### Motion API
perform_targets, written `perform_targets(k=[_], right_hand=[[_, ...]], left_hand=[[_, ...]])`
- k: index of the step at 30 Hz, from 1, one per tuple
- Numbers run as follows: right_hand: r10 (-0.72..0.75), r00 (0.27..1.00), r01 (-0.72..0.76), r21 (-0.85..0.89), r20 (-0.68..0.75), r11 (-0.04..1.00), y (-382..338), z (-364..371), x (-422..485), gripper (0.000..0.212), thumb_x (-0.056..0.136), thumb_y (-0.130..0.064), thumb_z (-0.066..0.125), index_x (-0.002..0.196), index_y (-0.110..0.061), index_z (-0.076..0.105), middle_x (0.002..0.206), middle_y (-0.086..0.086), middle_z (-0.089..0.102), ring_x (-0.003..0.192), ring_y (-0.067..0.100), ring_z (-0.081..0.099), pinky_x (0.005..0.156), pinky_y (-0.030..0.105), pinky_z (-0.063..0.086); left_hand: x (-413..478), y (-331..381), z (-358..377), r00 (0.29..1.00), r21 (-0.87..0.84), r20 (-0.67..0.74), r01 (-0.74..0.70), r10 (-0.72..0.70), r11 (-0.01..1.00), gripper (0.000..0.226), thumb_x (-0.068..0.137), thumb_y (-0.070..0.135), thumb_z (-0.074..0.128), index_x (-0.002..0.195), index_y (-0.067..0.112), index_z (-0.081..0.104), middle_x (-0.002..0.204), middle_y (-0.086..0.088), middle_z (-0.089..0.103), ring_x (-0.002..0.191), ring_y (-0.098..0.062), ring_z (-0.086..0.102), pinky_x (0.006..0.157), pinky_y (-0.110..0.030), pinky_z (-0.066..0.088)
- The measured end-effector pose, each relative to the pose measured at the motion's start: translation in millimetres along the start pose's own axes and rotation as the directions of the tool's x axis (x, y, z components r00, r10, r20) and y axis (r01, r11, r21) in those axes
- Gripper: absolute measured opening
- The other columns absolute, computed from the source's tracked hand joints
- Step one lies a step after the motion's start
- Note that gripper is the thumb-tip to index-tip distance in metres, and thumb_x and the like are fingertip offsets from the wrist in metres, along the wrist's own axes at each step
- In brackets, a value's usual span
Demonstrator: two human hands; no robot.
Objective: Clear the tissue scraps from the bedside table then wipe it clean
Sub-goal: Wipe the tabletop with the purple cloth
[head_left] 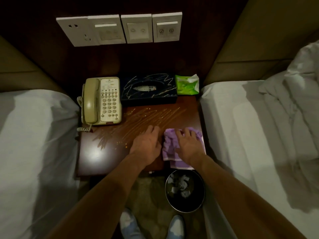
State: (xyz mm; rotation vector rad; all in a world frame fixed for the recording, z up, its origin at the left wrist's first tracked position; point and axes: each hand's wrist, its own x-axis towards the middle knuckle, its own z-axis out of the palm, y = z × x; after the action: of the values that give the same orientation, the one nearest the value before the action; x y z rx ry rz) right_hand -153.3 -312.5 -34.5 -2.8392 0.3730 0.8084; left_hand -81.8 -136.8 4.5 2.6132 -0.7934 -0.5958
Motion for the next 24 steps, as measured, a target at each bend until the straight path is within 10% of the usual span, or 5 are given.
perform_targets(k=[15,24], right_hand=[[-0.056,0.996,0.049,-0.097,-0.064,0.994,-10.4,-24.4,6.7,0.068,0.081,-0.027,0.072,0.143,-0.018,0.045,0.138,0.009,0.042,0.130,0.029,0.040,0.109,0.045,0.034],[-0.015,1.000,0.015,0.096,0.002,0.995,-2.8,-41.9,9.4,0.049,0.093,-0.054,0.062,0.132,-0.025,0.050,0.128,0.004,0.056,0.120,0.027,0.054,0.109,0.046,0.029]], left_hand=[[-8.5,-10.1,-2.0,0.998,-0.036,0.063,0.013,-0.011,0.999,0.036,0.096,0.020,0.060,0.131,0.021,0.052,0.125,0.003,0.051,0.103,-0.017,0.058,0.087,-0.034,0.054],[-4.6,-6.7,-5.9,0.996,-0.014,0.091,0.026,-0.025,1.000,0.030,0.096,0.019,0.058,0.126,0.021,0.055,0.123,0.002,0.053,0.105,-0.017,0.056,0.088,-0.034,0.050]])
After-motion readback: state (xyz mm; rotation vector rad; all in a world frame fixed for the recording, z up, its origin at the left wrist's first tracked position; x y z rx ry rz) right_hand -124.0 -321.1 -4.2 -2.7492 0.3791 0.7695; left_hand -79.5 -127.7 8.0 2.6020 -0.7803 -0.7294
